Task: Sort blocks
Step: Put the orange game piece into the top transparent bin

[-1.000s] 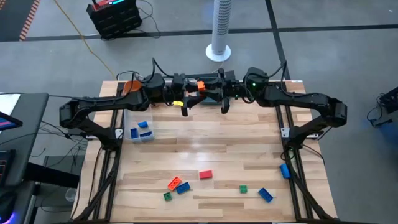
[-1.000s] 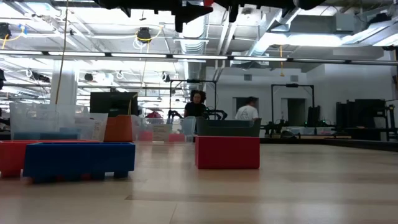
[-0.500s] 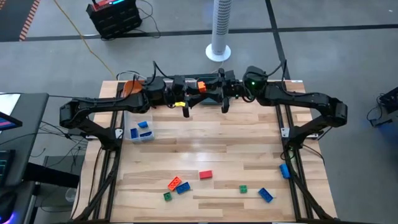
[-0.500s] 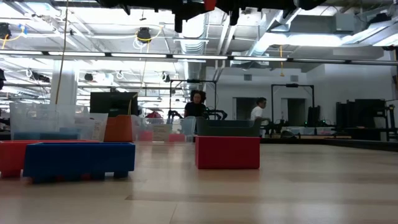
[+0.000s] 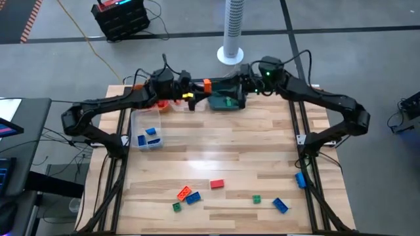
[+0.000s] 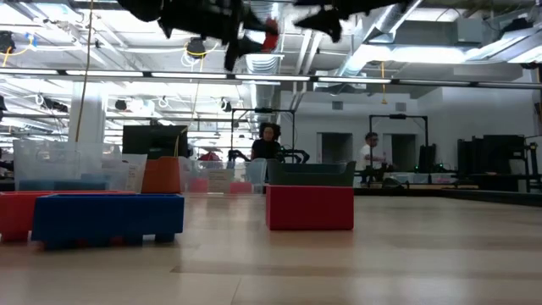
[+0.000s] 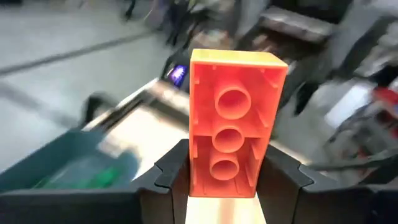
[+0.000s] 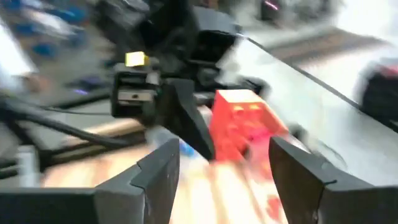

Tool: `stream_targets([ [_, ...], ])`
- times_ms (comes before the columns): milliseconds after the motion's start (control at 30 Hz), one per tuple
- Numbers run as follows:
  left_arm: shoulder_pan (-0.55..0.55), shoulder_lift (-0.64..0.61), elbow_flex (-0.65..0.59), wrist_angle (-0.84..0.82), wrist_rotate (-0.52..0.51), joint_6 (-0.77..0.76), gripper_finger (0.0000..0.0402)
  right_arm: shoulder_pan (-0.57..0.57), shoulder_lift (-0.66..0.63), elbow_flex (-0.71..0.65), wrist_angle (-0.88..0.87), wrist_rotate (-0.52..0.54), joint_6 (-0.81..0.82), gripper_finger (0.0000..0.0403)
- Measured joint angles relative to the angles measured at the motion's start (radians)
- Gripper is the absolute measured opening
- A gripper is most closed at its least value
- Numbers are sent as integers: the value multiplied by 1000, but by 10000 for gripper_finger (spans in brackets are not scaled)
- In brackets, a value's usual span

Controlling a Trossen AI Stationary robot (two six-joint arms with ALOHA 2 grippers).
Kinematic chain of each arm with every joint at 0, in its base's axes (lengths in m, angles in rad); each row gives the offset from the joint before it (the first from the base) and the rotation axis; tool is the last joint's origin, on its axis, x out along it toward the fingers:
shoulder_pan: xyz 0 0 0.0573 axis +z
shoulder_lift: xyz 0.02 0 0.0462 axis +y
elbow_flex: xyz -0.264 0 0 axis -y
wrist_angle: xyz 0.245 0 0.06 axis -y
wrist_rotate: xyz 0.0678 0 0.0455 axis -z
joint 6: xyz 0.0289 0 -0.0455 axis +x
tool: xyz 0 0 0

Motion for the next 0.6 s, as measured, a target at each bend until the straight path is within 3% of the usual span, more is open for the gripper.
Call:
stream_targets([
  [133, 119, 17, 0, -239, -6, 96, 134, -9, -27, 12, -188, 168, 35, 244],
  [267, 226, 88, 0, -437, -106, 136, 137, 3, -32, 13, -321, 252, 125, 243],
  [600, 314, 309, 0, -567, -134, 125, 150, 196, -25, 13, -502, 432, 333, 243],
])
